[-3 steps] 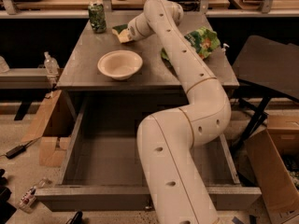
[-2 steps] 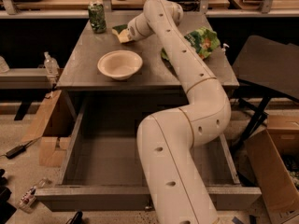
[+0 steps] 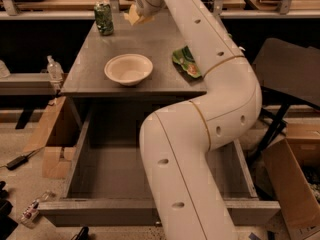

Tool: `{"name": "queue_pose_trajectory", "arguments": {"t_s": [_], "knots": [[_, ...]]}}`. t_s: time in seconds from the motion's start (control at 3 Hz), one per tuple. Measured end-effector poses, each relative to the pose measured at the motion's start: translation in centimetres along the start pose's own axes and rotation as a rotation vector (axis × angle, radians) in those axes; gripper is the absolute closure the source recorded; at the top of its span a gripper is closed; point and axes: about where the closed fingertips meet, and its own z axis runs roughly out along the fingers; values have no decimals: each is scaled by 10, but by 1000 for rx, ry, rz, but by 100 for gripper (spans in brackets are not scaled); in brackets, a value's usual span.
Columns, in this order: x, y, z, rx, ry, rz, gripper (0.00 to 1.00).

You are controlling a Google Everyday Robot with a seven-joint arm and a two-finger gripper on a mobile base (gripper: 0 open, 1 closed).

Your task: Place sponge into top drawer

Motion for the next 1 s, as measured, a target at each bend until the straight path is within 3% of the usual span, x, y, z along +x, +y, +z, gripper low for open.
{"name": "queue_pose_trajectory", "arguments": {"t_s": [0.33, 0.67, 1.0], "knots": [[-6, 5, -52, 49, 68, 6, 100], [-4, 5, -56, 44, 75, 8, 100], [8, 5, -79, 16, 115, 19, 100]]}}
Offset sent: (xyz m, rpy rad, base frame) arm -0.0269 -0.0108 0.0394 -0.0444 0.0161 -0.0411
